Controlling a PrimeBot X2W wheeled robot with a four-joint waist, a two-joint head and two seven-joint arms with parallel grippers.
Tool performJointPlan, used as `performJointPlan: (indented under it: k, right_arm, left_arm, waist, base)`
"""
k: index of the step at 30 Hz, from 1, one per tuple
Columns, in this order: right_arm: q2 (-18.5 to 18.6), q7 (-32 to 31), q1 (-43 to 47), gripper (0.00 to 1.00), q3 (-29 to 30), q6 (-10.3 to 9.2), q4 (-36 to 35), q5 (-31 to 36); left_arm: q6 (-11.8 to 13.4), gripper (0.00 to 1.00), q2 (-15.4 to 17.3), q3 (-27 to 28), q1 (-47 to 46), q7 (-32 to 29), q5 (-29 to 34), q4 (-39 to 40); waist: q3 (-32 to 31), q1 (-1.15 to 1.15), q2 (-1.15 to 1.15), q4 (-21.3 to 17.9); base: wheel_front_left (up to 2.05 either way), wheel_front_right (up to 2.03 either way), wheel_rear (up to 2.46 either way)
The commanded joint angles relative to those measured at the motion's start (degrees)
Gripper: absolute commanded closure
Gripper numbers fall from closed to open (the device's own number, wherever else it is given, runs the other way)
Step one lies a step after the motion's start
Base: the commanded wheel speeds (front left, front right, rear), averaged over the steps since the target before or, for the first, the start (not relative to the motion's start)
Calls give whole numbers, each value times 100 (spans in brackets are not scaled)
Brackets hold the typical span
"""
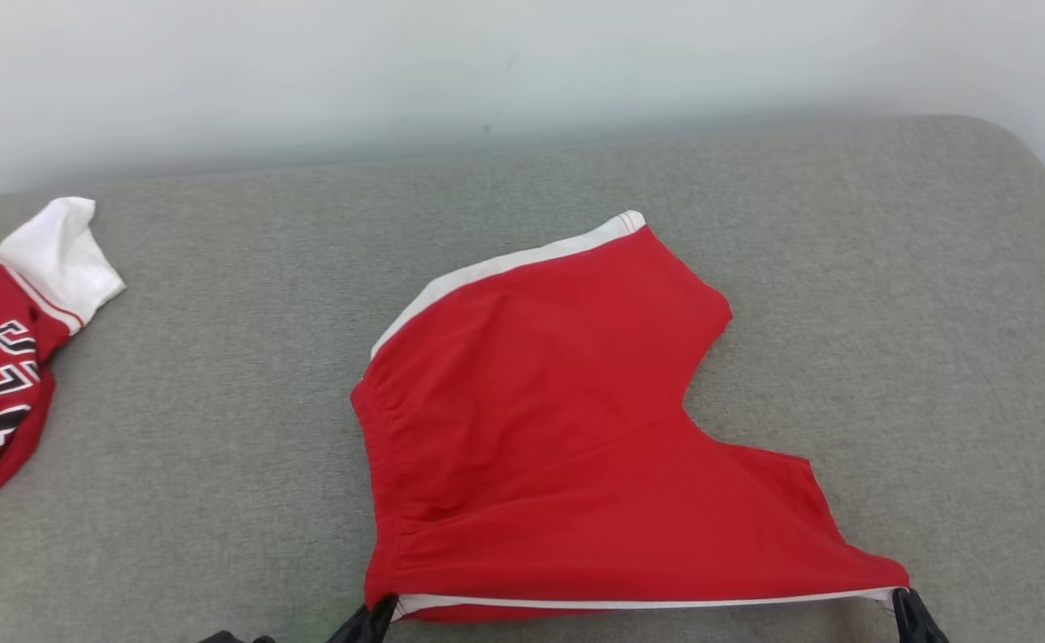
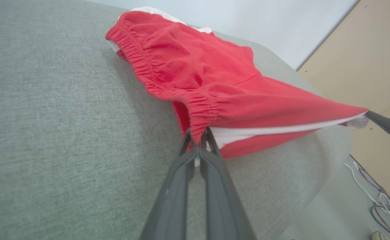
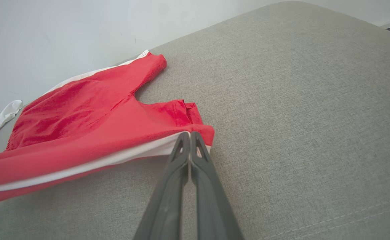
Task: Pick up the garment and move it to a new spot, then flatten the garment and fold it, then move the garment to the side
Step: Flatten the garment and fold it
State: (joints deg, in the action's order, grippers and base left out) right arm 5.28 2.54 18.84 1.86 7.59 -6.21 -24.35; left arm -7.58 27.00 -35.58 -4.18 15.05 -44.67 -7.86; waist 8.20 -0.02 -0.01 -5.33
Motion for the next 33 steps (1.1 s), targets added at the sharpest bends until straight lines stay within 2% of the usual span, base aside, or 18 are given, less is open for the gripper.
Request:
performJointPlan:
  k: [1,4,10,19,26,27,33]
  right_arm:
    - [-3,-5,-1,100,97,-19,-33,15]
    - [10,-54,-140,100,106,-19,-86,51]
    - [292,-206,-762,100,160,-18,-66,146]
    - [950,-554,-2801,100,-225,-18,478,344]
    - [1179,-618,-4627,100,-711,-18,1859,582]
    - [1166,-594,-5070,100,-830,-18,2358,631]
    - [1058,-351,-6292,100,-923,-18,3899,856]
  left_arm:
    - [17,100,24,1,58,18,118,-64]
    - [16,100,-70,-48,-17,18,178,-92]
    - [16,100,-220,-74,-436,18,330,-21]
    - [15,100,-327,-199,-1563,18,212,-130]
    - [15,100,-540,-201,-2392,18,10,-709]
    - [15,100,-584,-288,-2615,18,-19,-864]
    - [15,100,-719,-480,-3235,18,-163,-1239]
  waist:
    - [-94,2,1,108]
    - [-105,2,1,183]
    - [-60,2,1,451]
    - [407,2,1,810]
    - [812,2,1,1042]
    - [908,2,1,1096]
    - [1227,2,1,1282]
  base:
    - [0,0,0]
    - [0,0,0]
    - [0,0,0]
    - [0,0,0]
    - [0,0,0]
    - [0,0,0]
    - [0,0,0]
